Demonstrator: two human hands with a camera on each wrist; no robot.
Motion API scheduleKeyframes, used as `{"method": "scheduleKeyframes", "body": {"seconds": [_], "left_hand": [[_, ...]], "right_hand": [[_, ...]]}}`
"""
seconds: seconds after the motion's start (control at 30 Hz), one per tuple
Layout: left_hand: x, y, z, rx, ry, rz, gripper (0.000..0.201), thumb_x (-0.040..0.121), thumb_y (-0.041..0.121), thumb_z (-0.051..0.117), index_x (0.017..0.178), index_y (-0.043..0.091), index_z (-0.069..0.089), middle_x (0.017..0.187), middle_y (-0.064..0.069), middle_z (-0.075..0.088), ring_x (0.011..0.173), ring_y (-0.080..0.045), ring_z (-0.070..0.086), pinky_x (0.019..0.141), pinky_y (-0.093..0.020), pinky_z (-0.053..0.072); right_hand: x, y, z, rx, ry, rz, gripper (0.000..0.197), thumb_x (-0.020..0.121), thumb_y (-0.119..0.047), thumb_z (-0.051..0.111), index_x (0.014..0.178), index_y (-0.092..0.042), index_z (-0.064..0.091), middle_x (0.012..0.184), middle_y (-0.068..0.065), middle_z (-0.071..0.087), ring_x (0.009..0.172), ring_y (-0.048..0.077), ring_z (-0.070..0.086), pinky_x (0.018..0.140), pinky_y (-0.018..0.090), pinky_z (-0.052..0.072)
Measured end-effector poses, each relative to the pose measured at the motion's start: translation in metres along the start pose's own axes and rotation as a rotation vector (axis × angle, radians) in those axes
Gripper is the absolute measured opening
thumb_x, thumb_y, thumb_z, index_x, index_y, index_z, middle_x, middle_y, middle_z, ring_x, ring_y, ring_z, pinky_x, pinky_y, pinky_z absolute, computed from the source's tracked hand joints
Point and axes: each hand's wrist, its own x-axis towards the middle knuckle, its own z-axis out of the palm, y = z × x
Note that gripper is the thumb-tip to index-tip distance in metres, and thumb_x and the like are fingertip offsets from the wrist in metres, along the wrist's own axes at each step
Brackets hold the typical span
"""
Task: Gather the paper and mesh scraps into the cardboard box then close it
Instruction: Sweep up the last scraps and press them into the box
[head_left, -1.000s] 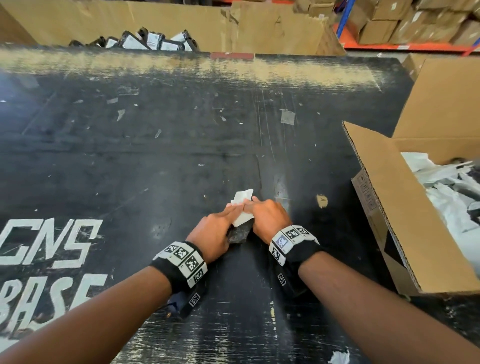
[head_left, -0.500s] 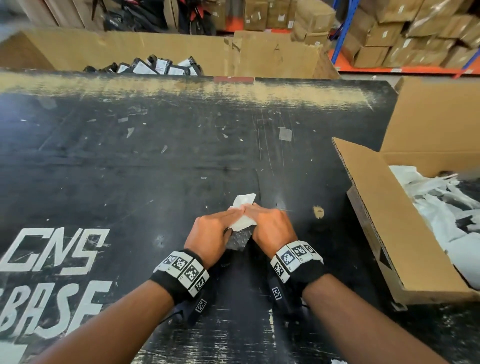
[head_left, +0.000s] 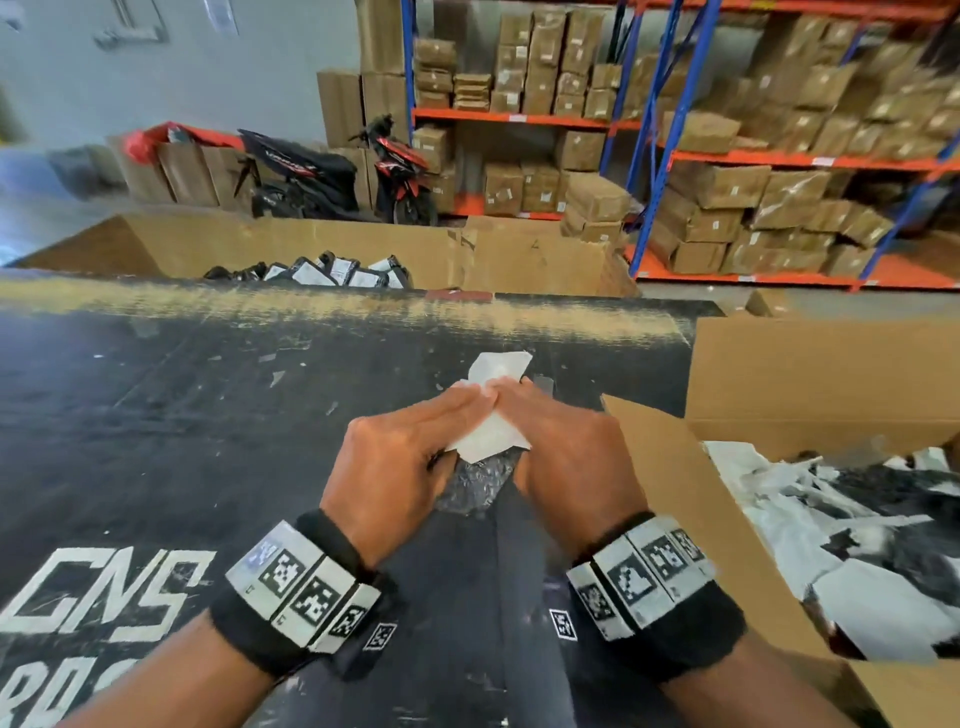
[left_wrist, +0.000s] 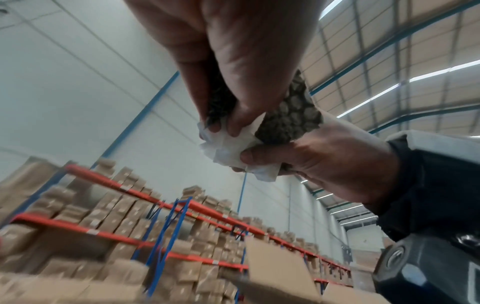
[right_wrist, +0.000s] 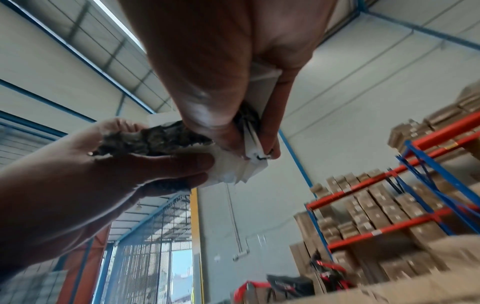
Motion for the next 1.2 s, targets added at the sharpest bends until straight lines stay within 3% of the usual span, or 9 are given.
{"method": "scheduleKeyframes", "body": {"seconds": [0.1,0.2,0.4,0.6,0.73,0.93,1.1,1.17,1.2], "left_hand": [[0.034,0.042,-0.012,-0.004,0.036,0.08,0.077,0.062,-0.017,0.072,0.13,0.018,0.068,0.134,0.002,0.064,0.125,-0.007,0.058,0.105,-0.025,0.046],[0.064,0.087,-0.012,-0.006,0.033,0.159,0.071,0.066,-0.011,0.074,0.131,0.018,0.067,0.13,-0.001,0.067,0.121,-0.007,0.06,0.107,-0.024,0.044],[0.115,0.189,0.031,-0.031,0.049,0.305,0.051,0.074,0.005,0.063,0.122,0.017,0.073,0.116,-0.002,0.074,0.107,-0.019,0.072,0.088,-0.037,0.059],[0.163,0.281,0.135,0.124,-0.132,0.273,0.034,0.09,0.018,0.065,0.122,0.028,0.072,0.096,-0.005,0.078,0.086,-0.026,0.072,0.071,-0.042,0.056],[0.186,0.316,0.221,0.295,-0.347,0.195,0.031,0.087,0.023,0.065,0.114,0.035,0.072,0.087,-0.001,0.075,0.08,-0.022,0.068,0.066,-0.036,0.051],[0.188,0.318,0.335,0.329,-0.662,-0.016,0.019,0.083,0.019,0.066,0.098,0.024,0.075,0.08,-0.003,0.072,0.072,-0.025,0.065,0.06,-0.035,0.049],[0.165,0.302,0.385,0.288,-0.832,-0.184,0.015,0.087,0.027,0.067,0.096,0.016,0.072,0.073,-0.005,0.066,0.077,-0.031,0.068,0.059,-0.03,0.041],[0.153,0.293,0.399,0.249,-0.934,-0.236,0.031,0.086,0.035,0.073,0.113,0.019,0.072,0.094,-0.007,0.074,0.09,-0.029,0.069,0.068,-0.027,0.041],[0.147,0.289,0.404,0.25,-0.999,-0.274,0.045,0.083,0.04,0.076,0.124,0.021,0.069,0.108,-0.008,0.074,0.099,-0.029,0.068,0.074,-0.027,0.043]], "right_hand": [[0.007,0.005,-0.056,-0.069,0.128,-0.04,0.058,0.062,0.005,0.056,0.116,-0.004,0.073,0.115,0.013,0.073,0.105,0.028,0.071,0.077,0.046,0.062],[0.002,0.018,-0.112,-0.138,0.184,-0.033,0.057,0.061,0.01,0.072,0.115,-0.009,0.075,0.111,0.008,0.075,0.101,0.02,0.073,0.091,0.03,0.053],[-0.025,0.076,-0.222,-0.279,0.112,-0.003,0.042,0.072,-0.01,0.06,0.108,-0.02,0.079,0.079,0.01,0.077,0.067,0.034,0.069,0.058,0.041,0.056],[-0.062,0.187,-0.302,-0.425,-0.134,0.118,0.029,0.072,-0.004,0.069,0.088,-0.025,0.08,0.069,0.007,0.071,0.062,0.035,0.059,0.054,0.035,0.045],[-0.089,0.265,-0.316,-0.448,-0.377,0.191,0.031,0.075,-0.006,0.062,0.09,-0.026,0.079,0.073,0.007,0.07,0.065,0.029,0.056,0.06,0.035,0.046],[-0.119,0.358,-0.285,-0.314,-0.655,0.334,0.008,0.078,-0.018,0.073,0.086,-0.02,0.075,0.072,0.006,0.064,0.076,0.03,0.065,0.061,0.031,0.044],[-0.145,0.402,-0.238,-0.224,-0.823,0.474,0.019,0.085,-0.013,0.068,0.072,-0.011,0.055,0.08,0.008,0.054,0.086,0.03,0.06,0.067,0.031,0.04],[-0.157,0.413,-0.222,-0.149,-0.902,0.512,0.016,0.078,-0.018,0.078,0.091,-0.014,0.07,0.091,0.005,0.066,0.096,0.029,0.066,0.072,0.03,0.048],[-0.163,0.419,-0.214,-0.128,-0.966,0.514,0.04,0.074,-0.024,0.084,0.11,-0.015,0.071,0.106,0.005,0.069,0.104,0.028,0.065,0.079,0.031,0.052]]}}
